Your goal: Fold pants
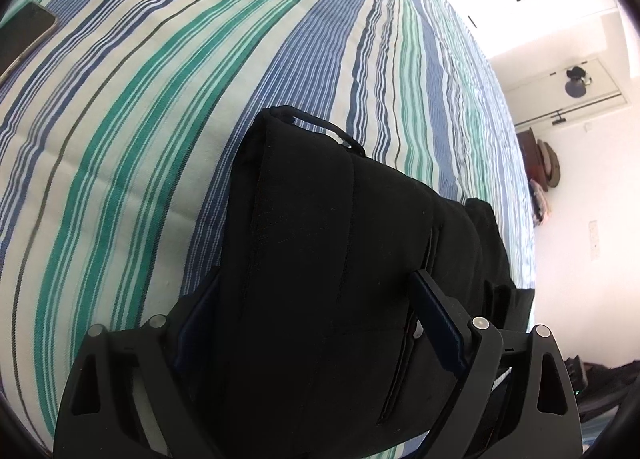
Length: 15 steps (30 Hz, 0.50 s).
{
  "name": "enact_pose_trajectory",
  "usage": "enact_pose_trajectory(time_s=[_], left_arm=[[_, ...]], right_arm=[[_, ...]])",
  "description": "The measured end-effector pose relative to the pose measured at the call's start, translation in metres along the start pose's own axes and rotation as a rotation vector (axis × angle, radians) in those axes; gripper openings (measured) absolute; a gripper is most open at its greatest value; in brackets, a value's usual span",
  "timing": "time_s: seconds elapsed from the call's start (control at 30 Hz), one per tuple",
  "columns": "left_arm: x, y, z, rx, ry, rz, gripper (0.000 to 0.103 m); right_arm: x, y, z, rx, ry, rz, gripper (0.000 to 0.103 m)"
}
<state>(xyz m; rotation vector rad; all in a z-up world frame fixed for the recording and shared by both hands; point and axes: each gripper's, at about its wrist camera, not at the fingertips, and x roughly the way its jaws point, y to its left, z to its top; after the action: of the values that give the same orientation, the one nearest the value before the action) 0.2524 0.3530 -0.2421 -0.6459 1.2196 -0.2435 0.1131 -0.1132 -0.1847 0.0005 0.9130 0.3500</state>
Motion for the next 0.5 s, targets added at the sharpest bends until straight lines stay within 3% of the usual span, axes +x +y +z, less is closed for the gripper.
enact_pose_trajectory(time_s=[0.2,0.27,0.33,0.5], left_arm=[[-0.001,-0.008,0.005,0.063,0.057,0.022,0.088],[-0.005,-0.011,0.003,0.08,0.035,0.039,0.062],[-0.01,-0.009,0.003,0.043,0.026,-0.005,0.037],[-0.031,-0.025,-0.003,0.018,-0.047,-0.02,0.024]], right_arm=[[-0.001,-0.001,-0.001,0.002,0.0,-0.002,0.1],[-0.001,0.0,-0.001,0.002,-0.001,-0.001,0.1],[-0.002,-0.001,-0.001,0.003,-0.007,0.0,0.1],[-0.003,-0.004,-0.001,0.012,-0.012,0.008,0.1]])
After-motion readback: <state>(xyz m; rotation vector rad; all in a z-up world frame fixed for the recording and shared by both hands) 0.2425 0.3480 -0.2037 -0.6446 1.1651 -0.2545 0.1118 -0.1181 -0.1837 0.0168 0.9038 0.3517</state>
